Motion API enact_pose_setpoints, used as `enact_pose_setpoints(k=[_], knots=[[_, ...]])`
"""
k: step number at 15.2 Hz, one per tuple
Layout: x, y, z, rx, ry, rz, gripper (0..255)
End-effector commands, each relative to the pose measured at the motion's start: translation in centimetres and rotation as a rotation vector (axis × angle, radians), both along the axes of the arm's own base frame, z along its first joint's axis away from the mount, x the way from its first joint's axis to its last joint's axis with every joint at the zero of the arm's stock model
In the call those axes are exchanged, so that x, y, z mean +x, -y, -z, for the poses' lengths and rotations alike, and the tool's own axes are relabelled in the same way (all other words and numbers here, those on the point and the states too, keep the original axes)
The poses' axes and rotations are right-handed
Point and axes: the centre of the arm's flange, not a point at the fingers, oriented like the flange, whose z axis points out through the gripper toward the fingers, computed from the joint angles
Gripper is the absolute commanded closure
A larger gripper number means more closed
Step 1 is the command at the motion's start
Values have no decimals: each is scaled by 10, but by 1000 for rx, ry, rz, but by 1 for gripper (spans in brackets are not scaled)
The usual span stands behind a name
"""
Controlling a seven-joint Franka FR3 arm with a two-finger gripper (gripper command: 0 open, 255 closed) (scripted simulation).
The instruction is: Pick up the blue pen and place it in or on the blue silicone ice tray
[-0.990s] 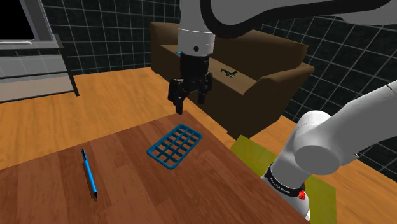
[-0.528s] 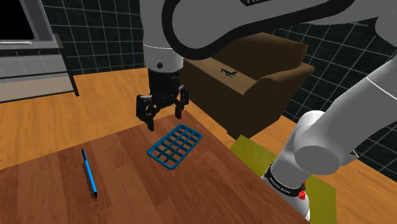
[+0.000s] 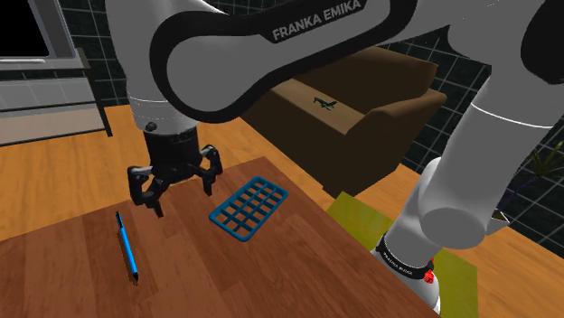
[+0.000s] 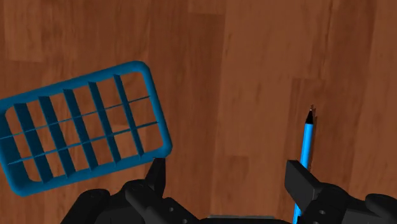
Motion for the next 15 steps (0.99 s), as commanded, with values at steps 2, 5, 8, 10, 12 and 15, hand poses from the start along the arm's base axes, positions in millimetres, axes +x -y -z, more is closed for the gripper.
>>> enact_pose_setpoints(k=[2,5,8,10,12,15], knots=[[13,-35,17,-5,-1,17,0],[28,-69,33,-10,-2,31,0],[43,-103,49,-16,-4,45,0],[43,-105,55,-16,-4,47,0],[42,-105,66,-16,-4,47,0],[41,-105,81,-16,-4,47,0]])
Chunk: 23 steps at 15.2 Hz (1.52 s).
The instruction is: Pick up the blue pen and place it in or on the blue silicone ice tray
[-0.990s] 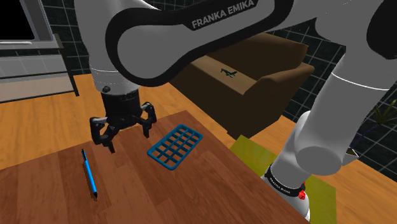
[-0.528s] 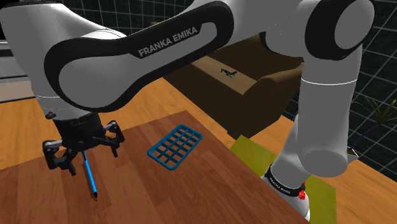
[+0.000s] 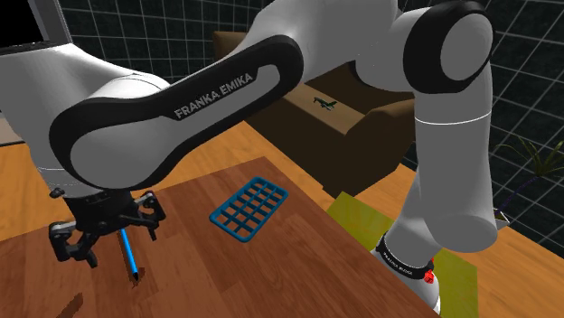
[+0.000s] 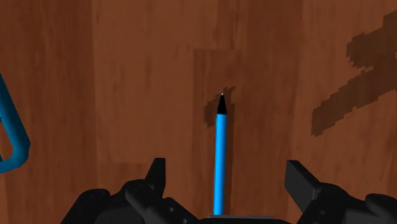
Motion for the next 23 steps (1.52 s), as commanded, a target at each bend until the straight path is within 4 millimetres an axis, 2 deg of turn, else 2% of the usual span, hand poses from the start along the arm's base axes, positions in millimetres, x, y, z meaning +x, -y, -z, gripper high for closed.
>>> enact_pose_setpoints(k=[1,9,10,19,23], knots=[[-1,1,13,0,0,0,0],[-1,1,13,0,0,0,0],[-1,1,13,0,0,0,255],[-1,1,13,0,0,0,255],[-1,1,-8,0,0,0,255]])
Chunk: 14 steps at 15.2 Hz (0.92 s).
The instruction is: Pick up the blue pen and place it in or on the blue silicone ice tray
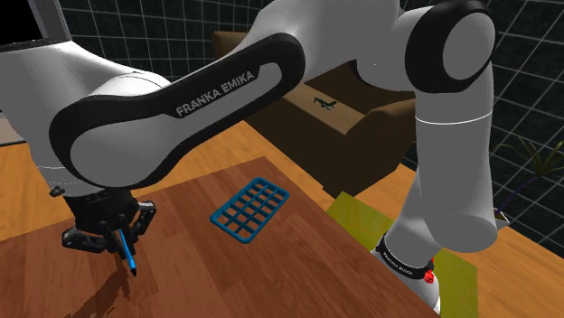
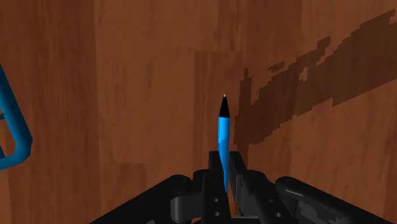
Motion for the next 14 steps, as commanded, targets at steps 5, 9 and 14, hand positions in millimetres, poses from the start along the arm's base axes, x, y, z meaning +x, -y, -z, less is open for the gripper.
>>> enact_pose_setpoints(k=[5,9,14], knots=[[0,1,-32,0,0,0,255],[0,1,-53,0,0,0,255],[0,1,-79,0,0,0,255]])
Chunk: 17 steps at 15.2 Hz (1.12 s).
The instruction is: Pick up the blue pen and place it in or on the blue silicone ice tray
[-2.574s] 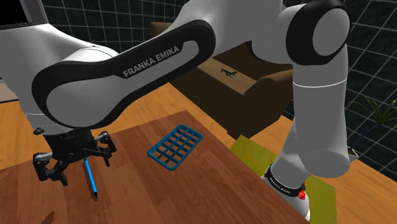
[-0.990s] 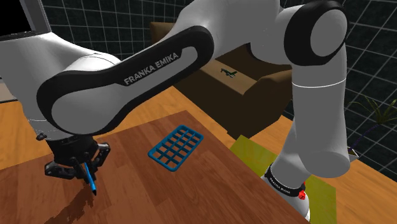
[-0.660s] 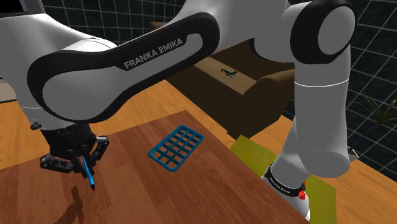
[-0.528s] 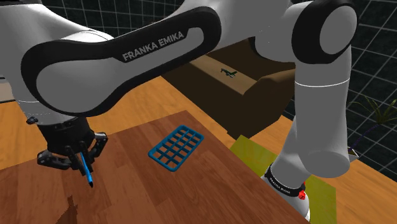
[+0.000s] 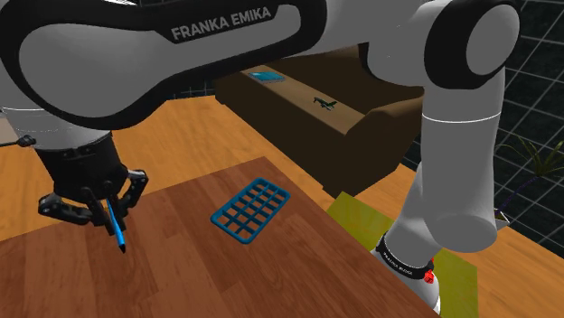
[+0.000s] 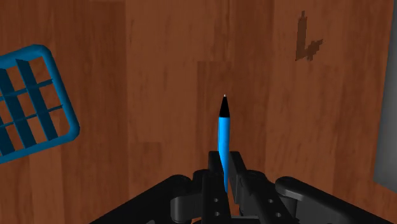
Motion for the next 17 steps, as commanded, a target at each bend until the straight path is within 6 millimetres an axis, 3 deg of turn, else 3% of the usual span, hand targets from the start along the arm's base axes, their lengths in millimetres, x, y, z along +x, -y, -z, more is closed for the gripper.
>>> enact_pose_setpoints(k=[1,2,17], knots=[[0,1,-10,0,0,0,255],[-1,1,-12,0,0,0,255],[-89,177,-26,0,0,0,255]])
